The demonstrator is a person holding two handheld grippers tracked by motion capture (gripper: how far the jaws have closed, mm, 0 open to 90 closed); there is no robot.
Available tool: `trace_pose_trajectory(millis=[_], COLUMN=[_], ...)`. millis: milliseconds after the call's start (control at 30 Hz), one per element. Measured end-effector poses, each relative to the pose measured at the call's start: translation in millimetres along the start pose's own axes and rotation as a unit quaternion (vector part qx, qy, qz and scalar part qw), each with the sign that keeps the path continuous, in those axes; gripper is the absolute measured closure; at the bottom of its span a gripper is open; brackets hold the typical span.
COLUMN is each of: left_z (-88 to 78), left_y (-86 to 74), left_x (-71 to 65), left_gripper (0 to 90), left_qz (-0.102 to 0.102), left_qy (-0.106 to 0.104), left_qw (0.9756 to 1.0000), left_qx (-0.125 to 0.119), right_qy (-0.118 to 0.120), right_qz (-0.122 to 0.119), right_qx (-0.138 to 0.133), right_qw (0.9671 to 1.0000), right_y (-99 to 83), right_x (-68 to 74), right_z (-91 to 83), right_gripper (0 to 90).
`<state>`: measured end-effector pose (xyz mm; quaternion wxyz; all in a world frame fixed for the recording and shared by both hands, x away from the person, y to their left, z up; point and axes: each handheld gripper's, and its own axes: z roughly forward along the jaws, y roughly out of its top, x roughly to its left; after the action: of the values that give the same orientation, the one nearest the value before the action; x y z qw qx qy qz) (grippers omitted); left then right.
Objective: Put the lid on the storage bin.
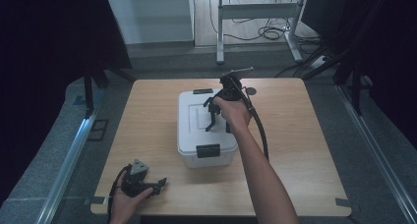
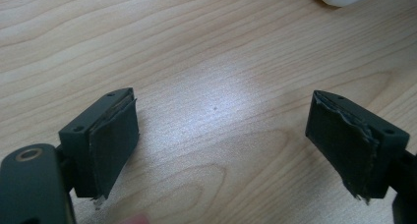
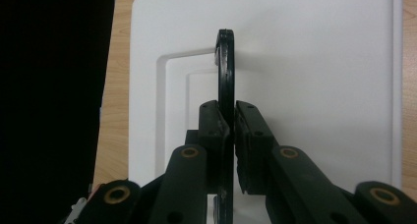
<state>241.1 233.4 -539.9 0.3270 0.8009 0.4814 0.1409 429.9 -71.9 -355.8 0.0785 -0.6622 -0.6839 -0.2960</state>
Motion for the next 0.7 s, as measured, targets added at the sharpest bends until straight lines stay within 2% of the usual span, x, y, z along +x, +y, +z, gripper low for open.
trace_pose_trajectory(millis=[233, 700], left_z=[0.1, 0.1], left_y=[-0.1, -0.1], left_x=[0.2, 0.1], left_gripper=[12.6, 12.6], left_qz=[-0.001, 0.001], left_qy=[0.002, 0.002], left_qw=[1.0000, 1.0000], left_qx=[-0.001, 0.000], right_qy=[0.008, 0.003], right_qz=[0.005, 0.013], right_qx=[0.000, 0.002], right_qw=[1.0000, 0.9999], right_y=[0.6, 1.3], right_x=[-1.7, -0.4], right_z=[0.3, 0.0], right_gripper=[85.2, 85.4])
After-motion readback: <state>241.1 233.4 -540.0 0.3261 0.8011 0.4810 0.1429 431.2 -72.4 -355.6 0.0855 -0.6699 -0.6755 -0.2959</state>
